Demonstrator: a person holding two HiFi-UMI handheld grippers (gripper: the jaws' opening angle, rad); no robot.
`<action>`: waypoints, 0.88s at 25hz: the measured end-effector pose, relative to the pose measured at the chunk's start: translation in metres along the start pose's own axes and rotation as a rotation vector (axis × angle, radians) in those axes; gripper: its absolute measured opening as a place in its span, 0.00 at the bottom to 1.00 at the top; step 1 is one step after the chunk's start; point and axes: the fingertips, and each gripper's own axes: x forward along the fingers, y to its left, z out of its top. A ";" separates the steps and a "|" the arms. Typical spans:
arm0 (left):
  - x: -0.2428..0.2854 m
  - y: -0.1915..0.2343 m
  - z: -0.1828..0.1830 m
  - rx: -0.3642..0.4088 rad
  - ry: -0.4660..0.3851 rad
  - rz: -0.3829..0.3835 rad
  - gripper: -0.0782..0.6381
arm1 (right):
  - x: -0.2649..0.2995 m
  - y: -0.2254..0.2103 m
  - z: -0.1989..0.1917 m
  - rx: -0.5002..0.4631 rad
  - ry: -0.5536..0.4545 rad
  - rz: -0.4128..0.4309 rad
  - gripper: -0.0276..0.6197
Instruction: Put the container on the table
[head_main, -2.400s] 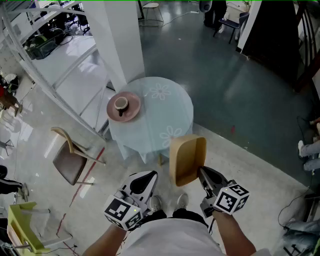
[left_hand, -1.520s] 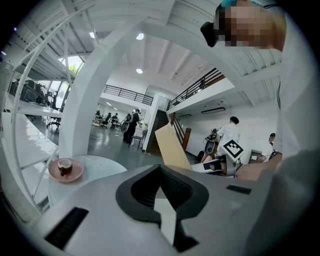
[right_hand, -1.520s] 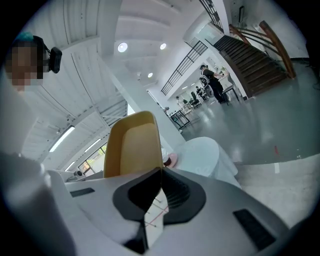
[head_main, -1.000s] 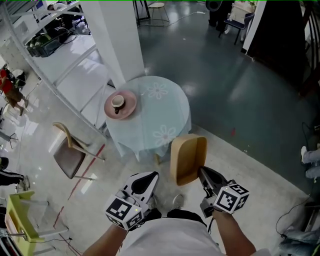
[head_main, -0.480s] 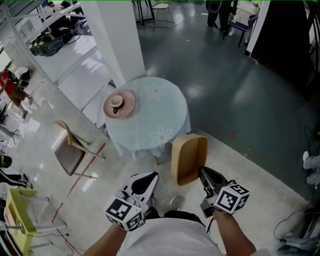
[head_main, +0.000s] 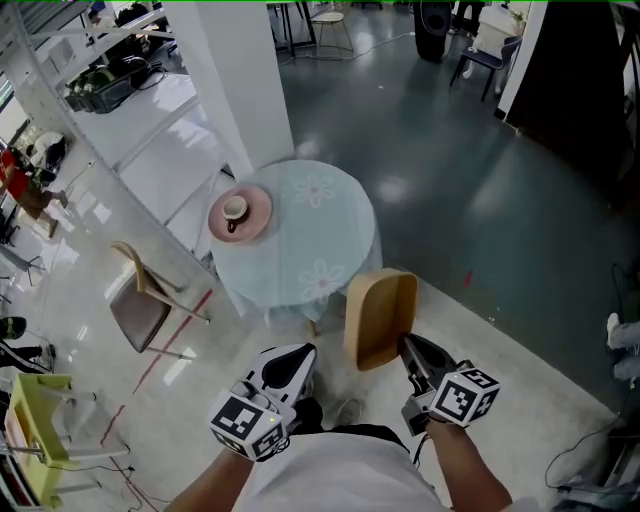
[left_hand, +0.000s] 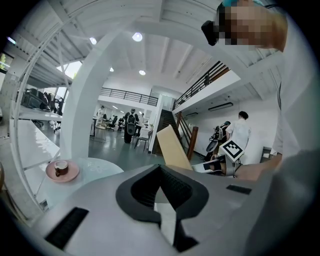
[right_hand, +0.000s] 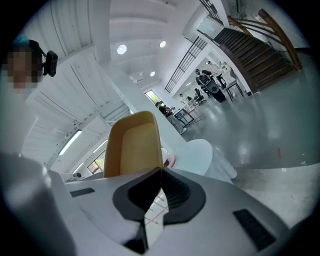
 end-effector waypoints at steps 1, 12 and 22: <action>0.001 0.003 0.000 0.001 -0.001 0.003 0.14 | 0.003 -0.001 0.001 -0.002 -0.001 0.003 0.09; 0.025 0.041 0.013 0.011 -0.010 -0.006 0.14 | 0.041 -0.012 0.024 -0.005 -0.012 -0.005 0.09; 0.047 0.130 0.025 -0.009 0.009 -0.013 0.14 | 0.128 -0.005 0.040 0.001 0.017 -0.020 0.09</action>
